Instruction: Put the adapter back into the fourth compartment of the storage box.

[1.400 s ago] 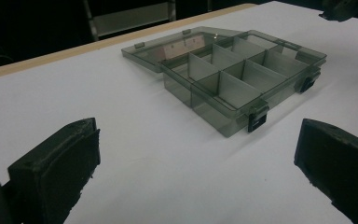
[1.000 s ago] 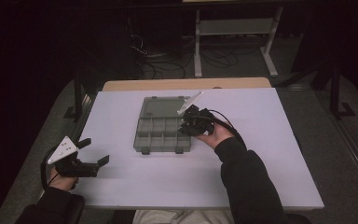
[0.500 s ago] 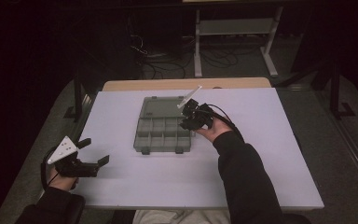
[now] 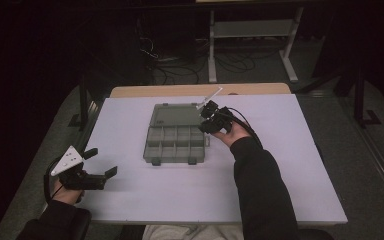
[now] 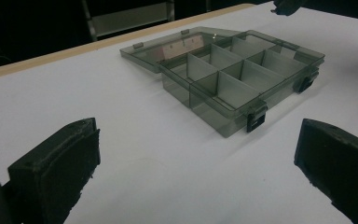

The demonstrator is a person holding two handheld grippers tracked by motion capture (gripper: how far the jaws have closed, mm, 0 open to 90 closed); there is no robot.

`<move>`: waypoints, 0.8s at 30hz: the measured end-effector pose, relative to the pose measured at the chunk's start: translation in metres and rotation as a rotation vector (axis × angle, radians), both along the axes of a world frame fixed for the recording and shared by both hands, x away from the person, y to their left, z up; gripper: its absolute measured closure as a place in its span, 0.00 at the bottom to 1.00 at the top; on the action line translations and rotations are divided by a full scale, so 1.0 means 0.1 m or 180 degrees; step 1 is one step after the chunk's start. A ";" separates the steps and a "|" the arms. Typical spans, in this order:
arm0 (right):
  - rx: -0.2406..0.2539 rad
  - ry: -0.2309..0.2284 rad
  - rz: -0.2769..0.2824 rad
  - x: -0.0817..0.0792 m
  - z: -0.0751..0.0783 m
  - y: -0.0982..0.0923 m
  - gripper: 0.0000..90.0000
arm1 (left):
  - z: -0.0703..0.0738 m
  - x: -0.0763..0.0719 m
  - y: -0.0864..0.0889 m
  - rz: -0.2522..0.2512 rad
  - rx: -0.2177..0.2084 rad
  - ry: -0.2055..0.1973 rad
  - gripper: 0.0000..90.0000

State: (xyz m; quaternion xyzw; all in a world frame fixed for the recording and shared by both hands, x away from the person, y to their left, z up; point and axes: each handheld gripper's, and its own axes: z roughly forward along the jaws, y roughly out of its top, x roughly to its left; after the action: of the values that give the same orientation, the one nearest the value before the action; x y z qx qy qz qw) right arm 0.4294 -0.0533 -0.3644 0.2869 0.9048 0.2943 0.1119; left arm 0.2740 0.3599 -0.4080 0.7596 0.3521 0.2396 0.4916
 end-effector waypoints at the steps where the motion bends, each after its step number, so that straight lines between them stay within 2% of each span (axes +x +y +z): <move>1: -0.0001 -0.0006 -0.0020 0.02 -0.01 -0.01 0.83 | 0.00 0.00 0.00 0.0000 0.0000 0.0000 0.00; 8: -0.0002 -0.0055 -0.0033 0.08 -0.09 0.05 0.83 | 0.00 0.00 0.00 0.0000 -0.0004 -0.0001 0.00; 24: -0.0047 -0.0001 -0.0001 0.13 -0.22 0.20 0.83 | 0.00 0.00 0.00 -0.0004 -0.0009 0.0000 0.00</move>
State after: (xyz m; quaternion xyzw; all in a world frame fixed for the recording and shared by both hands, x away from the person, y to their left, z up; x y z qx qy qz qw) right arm 0.4428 -0.0336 -0.3867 0.2862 0.9068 0.2876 0.1142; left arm 0.2742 0.3599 -0.4081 0.7591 0.3520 0.2386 0.4929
